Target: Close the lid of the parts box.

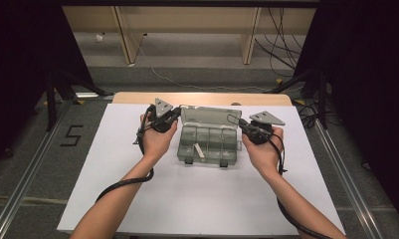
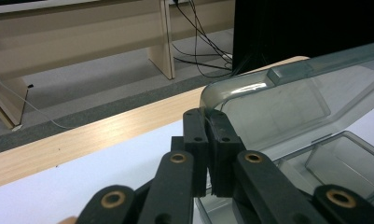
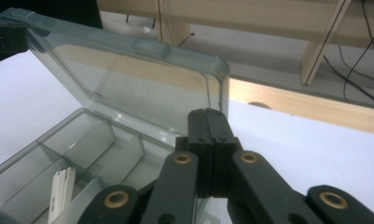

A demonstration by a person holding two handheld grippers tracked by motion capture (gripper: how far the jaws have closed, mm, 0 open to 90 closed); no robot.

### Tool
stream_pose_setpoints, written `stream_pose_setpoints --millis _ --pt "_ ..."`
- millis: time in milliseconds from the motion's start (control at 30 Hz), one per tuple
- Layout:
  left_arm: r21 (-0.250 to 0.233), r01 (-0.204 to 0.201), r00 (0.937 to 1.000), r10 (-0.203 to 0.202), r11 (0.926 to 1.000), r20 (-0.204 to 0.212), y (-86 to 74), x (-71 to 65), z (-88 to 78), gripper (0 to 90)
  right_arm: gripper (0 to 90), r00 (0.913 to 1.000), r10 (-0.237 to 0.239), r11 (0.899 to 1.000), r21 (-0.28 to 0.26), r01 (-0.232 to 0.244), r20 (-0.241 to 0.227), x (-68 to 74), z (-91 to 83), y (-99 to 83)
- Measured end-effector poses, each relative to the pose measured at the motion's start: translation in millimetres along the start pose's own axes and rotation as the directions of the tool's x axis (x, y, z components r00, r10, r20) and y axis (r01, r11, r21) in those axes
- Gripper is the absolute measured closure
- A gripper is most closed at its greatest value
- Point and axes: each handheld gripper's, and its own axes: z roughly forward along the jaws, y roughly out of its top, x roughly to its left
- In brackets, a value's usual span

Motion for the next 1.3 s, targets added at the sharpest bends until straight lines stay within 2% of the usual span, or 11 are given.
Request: stream_pose_setpoints --millis 300,567,600,833,867,1033,1067,1100,1133,1167,1300 --pt "0.028 -0.054 0.9983 0.054 0.9981 0.021 -5.5 -2.8 -10.7 85.8 85.7 0.9994 0.034 0.999 0.013 -0.034 -0.001 -17.7 -15.7 -9.2" --pt "0.066 -0.105 0.9934 0.102 0.9923 0.054 -13.7 -4.9 -21.0 84.7 73.8 0.9982 0.059 0.998 0.005 -0.059 0.004 -30.3 -17.6 -13.3" --pt "0.073 -0.112 0.9923 0.108 0.9910 0.061 -15.5 -5.5 -22.2 84.1 71.7 0.9974 0.072 0.997 0.034 -0.072 0.007 -30.0 -19.1 -12.1" --pt "0.104 -0.153 0.9853 0.144 0.9827 0.092 -27.3 -8.2 -28.2 81.4 61.8 0.9987 0.046 0.999 0.019 -0.047 0.020 -34.2 -19.0 -11.8" --pt "0.096 -0.188 0.9788 0.179 0.9774 0.101 -27.4 -6.7 -27.3 81.0 60.8 0.9987 0.049 0.999 0.021 -0.049 0.017 -34.2 -19.1 -11.7" --pt "0.126 -0.214 0.9723 0.199 0.9686 0.123 -32.6 -7.6 -28.5 79.3 58.7 0.9990 0.045 0.999 0.011 -0.045 0.000 -33.8 -18.2 -10.5" --pt "0.145 -0.241 0.9659 0.223 0.9595 0.131 -32.7 -6.6 -29.7 78.4 57.6 0.9992 0.040 0.999 0.014 -0.040 0.004 -33.4 -18.4 -10.0" --pt "0.159 -0.225 0.9695 0.204 0.9613 0.135 -34.7 -9.1 -30.8 77.6 56.9 0.9995 0.031 0.999 0.010 -0.031 -0.004 -33.4 -18.1 -9.7" --pt "0.151 -0.261 0.9610 0.241 0.9535 0.135 -34.7 -8.5 -30.3 76.8 56.2 0.9995 0.030 1.000 0.006 -0.030 -0.013 -33.3 -17.6 -9.4" --pt "0.172 -0.253 0.9624 0.230 0.9520 0.145 -36.2 -10.0 -31.3 75.9 55.2 0.9993 0.031 0.999 0.006 -0.031 -0.021 -33.0 -17.6 -9.1" --pt "0.189 -0.286 0.9513 0.255 0.9394 0.173 -39.6 -8.7 -33.0 72.1 52.0 0.9987 0.038 0.999 0.013 -0.037 -0.036 -32.4 -17.9 -8.5"
